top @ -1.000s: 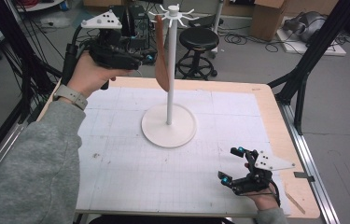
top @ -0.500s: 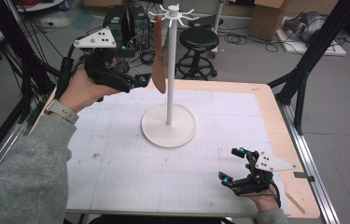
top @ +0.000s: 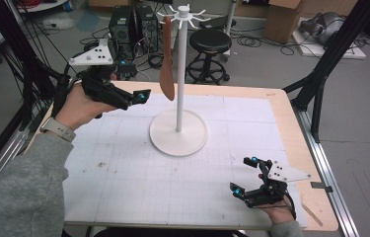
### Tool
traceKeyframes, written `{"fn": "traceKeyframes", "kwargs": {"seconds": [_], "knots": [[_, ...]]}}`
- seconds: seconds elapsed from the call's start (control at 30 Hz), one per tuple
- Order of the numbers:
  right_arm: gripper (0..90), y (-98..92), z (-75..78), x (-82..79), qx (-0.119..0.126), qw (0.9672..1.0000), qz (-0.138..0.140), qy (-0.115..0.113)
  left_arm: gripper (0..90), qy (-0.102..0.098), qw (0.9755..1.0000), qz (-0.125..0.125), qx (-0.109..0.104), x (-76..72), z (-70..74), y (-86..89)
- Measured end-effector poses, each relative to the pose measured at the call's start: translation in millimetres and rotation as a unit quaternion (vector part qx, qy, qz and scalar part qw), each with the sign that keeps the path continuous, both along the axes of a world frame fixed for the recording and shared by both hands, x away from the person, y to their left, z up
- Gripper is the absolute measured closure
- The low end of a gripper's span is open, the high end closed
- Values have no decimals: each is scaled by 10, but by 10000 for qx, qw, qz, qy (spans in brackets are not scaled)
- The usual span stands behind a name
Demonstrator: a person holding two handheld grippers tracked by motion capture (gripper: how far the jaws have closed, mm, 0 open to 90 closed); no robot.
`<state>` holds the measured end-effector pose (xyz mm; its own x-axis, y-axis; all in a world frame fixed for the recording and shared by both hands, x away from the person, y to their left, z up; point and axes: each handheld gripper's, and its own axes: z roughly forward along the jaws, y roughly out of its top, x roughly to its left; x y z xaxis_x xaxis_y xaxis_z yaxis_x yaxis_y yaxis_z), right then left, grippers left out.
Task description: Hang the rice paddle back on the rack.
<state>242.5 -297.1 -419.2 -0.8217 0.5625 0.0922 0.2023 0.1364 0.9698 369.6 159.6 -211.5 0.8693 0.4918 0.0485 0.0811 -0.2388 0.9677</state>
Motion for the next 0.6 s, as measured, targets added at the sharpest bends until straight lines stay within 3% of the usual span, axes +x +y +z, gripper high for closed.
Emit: {"fn": "traceKeyframes", "kwargs": {"seconds": [0.3,0.4,0.6], "knots": [[1,-10,-1,-11,-11,10000,-32,21,17,-45,9999,75,-104,-101,-192,204],[1,-4,-1,-9,-2,10000,-21,27,17,45,9999,68,-139,-144,-267,256],[1,7,0,3,-8,10000,-20,13,17,36,9999,93,-80,-248,-472,344]]}}
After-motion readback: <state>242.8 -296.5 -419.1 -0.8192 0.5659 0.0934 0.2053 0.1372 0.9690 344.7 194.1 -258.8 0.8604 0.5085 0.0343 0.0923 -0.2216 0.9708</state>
